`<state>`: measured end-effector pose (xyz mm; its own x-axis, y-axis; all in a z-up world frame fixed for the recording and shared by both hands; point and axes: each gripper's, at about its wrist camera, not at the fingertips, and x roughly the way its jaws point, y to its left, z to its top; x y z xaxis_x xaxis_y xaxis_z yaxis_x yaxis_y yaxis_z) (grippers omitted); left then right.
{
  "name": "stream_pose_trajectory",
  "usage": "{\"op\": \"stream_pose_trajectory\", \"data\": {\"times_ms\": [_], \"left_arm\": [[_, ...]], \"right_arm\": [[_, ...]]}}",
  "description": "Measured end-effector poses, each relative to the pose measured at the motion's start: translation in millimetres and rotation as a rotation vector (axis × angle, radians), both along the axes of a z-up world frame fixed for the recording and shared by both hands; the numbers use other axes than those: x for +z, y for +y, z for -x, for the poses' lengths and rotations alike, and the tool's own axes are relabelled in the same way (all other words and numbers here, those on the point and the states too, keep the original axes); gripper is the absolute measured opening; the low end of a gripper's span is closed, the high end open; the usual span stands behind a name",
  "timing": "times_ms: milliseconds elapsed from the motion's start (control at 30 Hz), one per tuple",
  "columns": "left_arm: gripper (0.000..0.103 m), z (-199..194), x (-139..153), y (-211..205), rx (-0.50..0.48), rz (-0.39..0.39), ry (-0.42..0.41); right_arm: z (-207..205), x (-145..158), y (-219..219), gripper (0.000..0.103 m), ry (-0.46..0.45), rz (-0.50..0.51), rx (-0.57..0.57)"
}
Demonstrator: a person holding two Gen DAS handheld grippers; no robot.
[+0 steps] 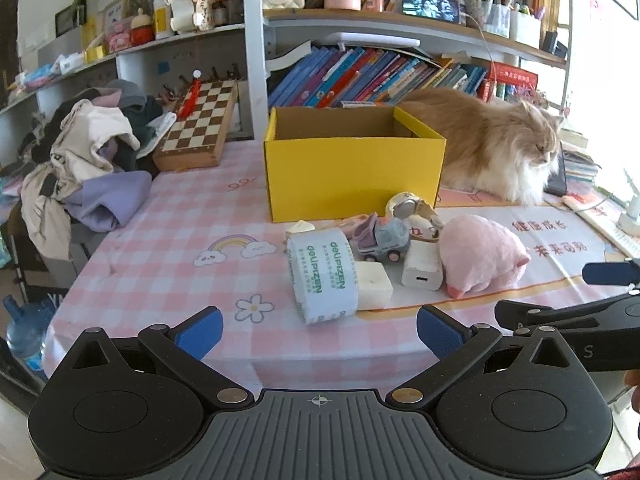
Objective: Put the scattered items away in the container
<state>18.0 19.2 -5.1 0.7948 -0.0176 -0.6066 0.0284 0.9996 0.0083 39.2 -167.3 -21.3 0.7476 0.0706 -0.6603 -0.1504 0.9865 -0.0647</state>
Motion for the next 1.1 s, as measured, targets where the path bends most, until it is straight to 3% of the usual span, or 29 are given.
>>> {"op": "stream_pose_trajectory", "data": {"times_ms": [367, 600, 1100], "left_arm": [[0.103, -22, -6, -6, -0.038, 0.011, 0.052], [0.103, -44, -17, 0, 0.009, 0.062, 0.105], [0.099, -81, -32, -3, 0.052, 0.074, 0.158]], "right_arm": [[-24, -8, -9, 0.103, 0.036, -0.016, -0.014], [-44, -16, -13, 0.103, 0.071, -0.019, -0.013], [-90, -31, -16, 0.103, 0.14, -0.013, 0.016]]}}
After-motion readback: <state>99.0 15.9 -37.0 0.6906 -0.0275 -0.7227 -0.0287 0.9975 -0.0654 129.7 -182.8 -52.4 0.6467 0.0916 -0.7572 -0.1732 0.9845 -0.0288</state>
